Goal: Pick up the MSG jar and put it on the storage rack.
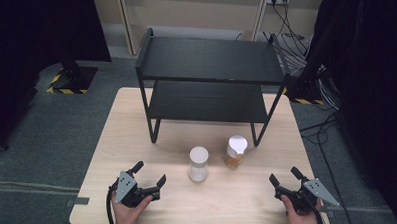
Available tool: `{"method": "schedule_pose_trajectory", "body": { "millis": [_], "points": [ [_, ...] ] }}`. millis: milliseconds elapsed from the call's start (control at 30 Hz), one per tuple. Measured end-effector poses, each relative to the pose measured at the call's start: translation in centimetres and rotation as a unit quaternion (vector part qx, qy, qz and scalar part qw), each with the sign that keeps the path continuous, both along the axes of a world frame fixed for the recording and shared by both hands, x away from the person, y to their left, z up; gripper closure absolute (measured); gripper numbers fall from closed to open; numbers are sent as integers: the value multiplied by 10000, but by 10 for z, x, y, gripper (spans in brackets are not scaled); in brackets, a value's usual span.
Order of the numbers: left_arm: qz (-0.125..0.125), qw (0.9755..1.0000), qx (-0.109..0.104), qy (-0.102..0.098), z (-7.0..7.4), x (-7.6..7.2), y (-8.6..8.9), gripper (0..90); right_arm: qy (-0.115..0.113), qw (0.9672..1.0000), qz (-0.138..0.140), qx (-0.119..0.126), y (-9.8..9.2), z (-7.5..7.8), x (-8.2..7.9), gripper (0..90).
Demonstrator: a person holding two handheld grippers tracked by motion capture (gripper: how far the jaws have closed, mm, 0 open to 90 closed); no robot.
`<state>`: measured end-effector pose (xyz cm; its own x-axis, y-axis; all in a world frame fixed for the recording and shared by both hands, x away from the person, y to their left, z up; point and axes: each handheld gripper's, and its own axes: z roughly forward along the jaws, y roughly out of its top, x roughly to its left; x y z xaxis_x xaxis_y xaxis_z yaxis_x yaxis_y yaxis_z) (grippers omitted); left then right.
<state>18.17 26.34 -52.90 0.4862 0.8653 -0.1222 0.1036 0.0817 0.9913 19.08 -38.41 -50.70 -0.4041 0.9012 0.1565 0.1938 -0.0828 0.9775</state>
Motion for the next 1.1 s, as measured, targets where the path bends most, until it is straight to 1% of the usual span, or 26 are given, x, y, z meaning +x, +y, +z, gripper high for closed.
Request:
{"method": "schedule_pose_trajectory", "body": {
  "millis": [200, 267, 533, 700, 800, 900, 1033, 1100],
  "points": [
    [-50, 10000, -5, -4, 0, 2, 1, 15, -1, 10000, -5, -9, 0, 0, 0, 38],
    [-56, 10000, 14, -40, -1, 2, 1, 22, 1, 10000, -7, -10, 0, 0, 0, 37],
    [-201, 9997, 59, -82, -1, 6, 3, 21, -8, 10000, -23, -40, 2, 0, -1, 37],
    [-286, 9996, -4, -78, -1, 5, 0, 21, -2, 10000, -25, -39, 2, 1, 0, 37],
    [-372, 9992, 1, -113, 1, 6, -4, 21, 1, 10000, -24, -39, 2, 1, 0, 37],
    [-402, 9991, 14, -126, 1, 6, -5, 21, -11, 10000, -29, -29, 2, 0, -1, 38],
    [-481, 9987, -31, -142, 3, 10, -9, 21, -17, 10000, -50, -12, 2, 0, -1, 37],
    [-508, 9986, -12, -153, 4, 10, -10, 21, -16, 10000, -53, -17, 2, 0, -1, 37]
  ]
}}
